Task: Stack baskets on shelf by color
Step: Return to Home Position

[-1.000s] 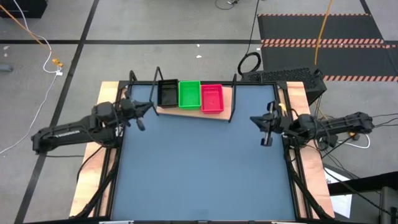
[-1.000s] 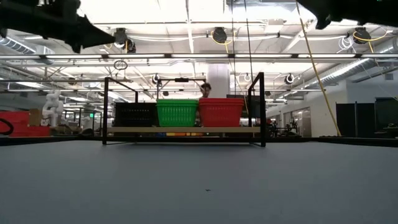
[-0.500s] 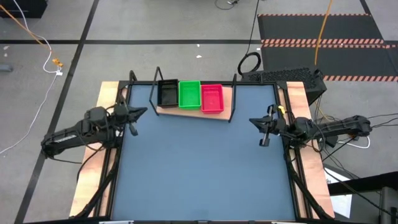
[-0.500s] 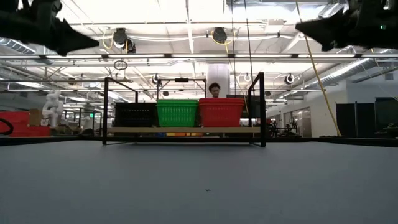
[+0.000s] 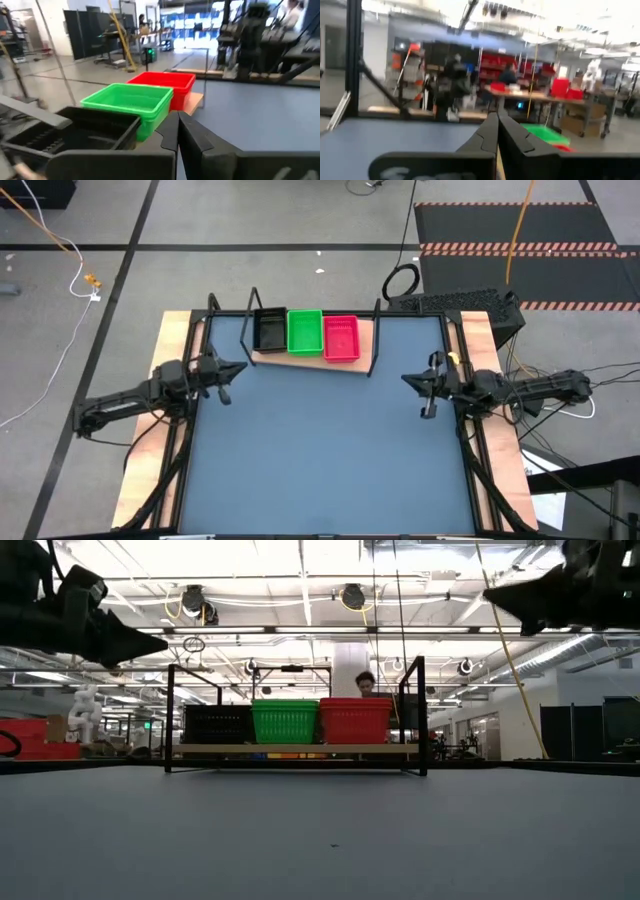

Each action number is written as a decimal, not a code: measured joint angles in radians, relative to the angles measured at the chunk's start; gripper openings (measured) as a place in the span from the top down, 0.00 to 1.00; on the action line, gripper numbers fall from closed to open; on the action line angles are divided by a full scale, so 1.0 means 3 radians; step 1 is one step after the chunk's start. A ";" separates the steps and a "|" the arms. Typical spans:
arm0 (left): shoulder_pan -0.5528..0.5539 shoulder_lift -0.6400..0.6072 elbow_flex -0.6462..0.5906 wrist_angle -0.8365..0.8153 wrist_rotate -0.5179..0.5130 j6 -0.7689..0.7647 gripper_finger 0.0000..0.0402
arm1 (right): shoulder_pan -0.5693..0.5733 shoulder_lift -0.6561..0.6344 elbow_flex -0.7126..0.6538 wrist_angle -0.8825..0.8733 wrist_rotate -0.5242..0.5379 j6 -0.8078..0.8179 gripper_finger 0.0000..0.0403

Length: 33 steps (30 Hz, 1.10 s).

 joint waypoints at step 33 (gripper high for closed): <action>-0.0001 0.0084 -0.0101 0.0304 0.0122 -0.0021 0.98 | 0.0006 0.0178 -0.0018 -0.0401 0.0761 0.0410 1.00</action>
